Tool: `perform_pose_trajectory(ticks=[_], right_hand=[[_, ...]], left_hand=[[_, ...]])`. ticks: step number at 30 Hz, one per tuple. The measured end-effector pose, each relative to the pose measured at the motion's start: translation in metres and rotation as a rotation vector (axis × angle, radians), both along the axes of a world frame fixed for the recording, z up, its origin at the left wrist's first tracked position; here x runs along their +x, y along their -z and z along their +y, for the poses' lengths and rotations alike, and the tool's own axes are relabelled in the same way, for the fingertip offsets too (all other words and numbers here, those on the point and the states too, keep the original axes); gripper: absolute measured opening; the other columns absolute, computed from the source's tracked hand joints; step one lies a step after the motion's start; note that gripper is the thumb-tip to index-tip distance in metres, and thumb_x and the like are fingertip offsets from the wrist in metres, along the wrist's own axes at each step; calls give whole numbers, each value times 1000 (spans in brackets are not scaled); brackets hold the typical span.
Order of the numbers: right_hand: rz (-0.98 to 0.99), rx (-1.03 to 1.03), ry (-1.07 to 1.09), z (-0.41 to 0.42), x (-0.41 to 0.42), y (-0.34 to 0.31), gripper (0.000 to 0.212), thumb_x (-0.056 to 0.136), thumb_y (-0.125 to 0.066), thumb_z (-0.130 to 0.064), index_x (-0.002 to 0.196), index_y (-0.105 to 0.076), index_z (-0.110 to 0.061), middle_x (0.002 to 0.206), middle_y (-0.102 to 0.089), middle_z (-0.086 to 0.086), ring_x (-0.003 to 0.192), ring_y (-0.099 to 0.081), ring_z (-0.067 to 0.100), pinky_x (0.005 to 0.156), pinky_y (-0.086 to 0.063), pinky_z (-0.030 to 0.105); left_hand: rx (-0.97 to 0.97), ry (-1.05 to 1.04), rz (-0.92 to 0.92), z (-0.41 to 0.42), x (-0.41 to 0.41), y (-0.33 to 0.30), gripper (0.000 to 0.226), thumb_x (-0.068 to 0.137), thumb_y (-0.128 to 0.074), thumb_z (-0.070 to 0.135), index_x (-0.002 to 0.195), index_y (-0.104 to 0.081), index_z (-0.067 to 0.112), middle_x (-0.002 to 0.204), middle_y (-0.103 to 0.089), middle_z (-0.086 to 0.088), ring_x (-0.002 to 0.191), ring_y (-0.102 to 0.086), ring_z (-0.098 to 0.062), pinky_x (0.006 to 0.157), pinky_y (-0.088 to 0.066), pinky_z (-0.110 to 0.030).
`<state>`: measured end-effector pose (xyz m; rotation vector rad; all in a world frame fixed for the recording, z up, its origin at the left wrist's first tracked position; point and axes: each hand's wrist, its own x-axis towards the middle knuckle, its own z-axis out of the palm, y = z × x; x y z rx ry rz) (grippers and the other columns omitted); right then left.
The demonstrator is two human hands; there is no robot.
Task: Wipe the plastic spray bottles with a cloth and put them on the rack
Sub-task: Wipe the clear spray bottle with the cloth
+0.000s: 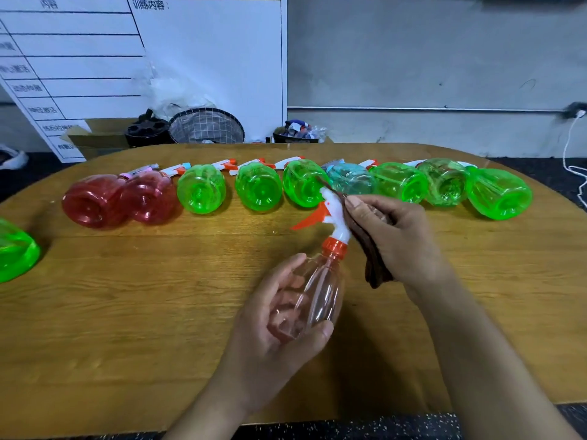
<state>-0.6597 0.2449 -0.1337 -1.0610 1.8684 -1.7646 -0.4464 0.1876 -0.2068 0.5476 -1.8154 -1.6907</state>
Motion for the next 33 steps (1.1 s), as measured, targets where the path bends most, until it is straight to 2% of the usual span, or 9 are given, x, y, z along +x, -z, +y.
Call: perform_pose_trajectory(ticks=[7, 12, 15, 18, 20, 22, 25, 29, 33], right_hand=[[89, 117, -18, 8, -7, 4, 5, 91, -79, -24, 91, -82, -21, 78, -77, -9, 67, -64, 3, 60, -49, 19], [-324, -185, 120, 1, 11, 13, 8, 96, -70, -17, 94, -77, -14, 80, -71, -10, 72, -61, 1, 62, -48, 13], [-482, -181, 37, -4, 33, 23, 11, 96, -69, -20, 91, -78, -16, 87, -71, 0, 77, -63, 7, 68, -52, 15], [-544, -127, -51, -8, 58, 33, 16, 95, -69, -23, 100, -79, -12, 103, -75, 20, 90, -69, 27, 82, -57, 37], [-528, -120, -60, -11, 67, 38, 21, 94, -67, -26, 105, -79, -12, 110, -76, 21, 101, -73, 37, 93, -56, 47], [-510, -134, -76, -13, 72, 40, 25, 96, -66, -28, 110, -79, -12, 113, -76, 18, 110, -72, 40, 100, -55, 52], [-491, -170, -102, -14, 75, 41, 20, 94, -74, -25, 109, -81, -13, 113, -77, 18, 106, -73, 33, 98, -57, 47], [-475, -213, -173, -13, 75, 39, 23, 92, -72, -19, 112, -80, -9, 114, -77, 19, 106, -74, 34, 89, -60, 38], [-488, -227, -154, -12, 68, 37, 30, 89, -72, -23, 114, -78, -6, 113, -77, 19, 105, -74, 34, 83, -62, 35]], left_hand=[[125, -91, 62, -2, -2, -4, 88, 69, -88, 36, 148, -49, 38, 125, -72, 8, 108, -76, -18, 79, -63, -30], [151, -148, 119, -7, -1, -16, 80, 77, -86, 24, 147, -51, 38, 113, -73, 11, 96, -76, -13, 61, -58, -26], [159, -187, 172, -14, 0, -22, 73, 82, -81, 24, 147, -51, 36, 106, -76, 12, 93, -74, -7, 74, -59, -22], [176, -193, 181, -19, 2, -24, 68, 86, -75, 31, 150, -52, 36, 114, -77, 7, 103, -73, -4, 82, -56, -15], [206, -211, 196, -22, 3, -25, 65, 89, -72, 34, 150, -52, 39, 122, -76, 7, 115, -72, -7, 91, -58, -23], [228, -231, 207, -25, 3, -27, 59, 92, -72, 40, 148, -53, 46, 132, -73, 1, 126, -69, -21, 107, -54, -49], [276, -243, 235, -26, 3, -28, 50, 98, -56, 40, 147, -51, 48, 134, -73, 0, 126, -69, -29, 108, -50, -64], [248, -223, 231, -24, 6, -33, 62, 94, -67, 40, 152, -44, 43, 137, -71, -1, 126, -69, -27, 99, -60, -55], [206, -236, 183, -22, 6, -29, 67, 86, -76, 35, 147, -51, 49, 130, -73, 0, 120, -71, -17, 89, -62, -31]])
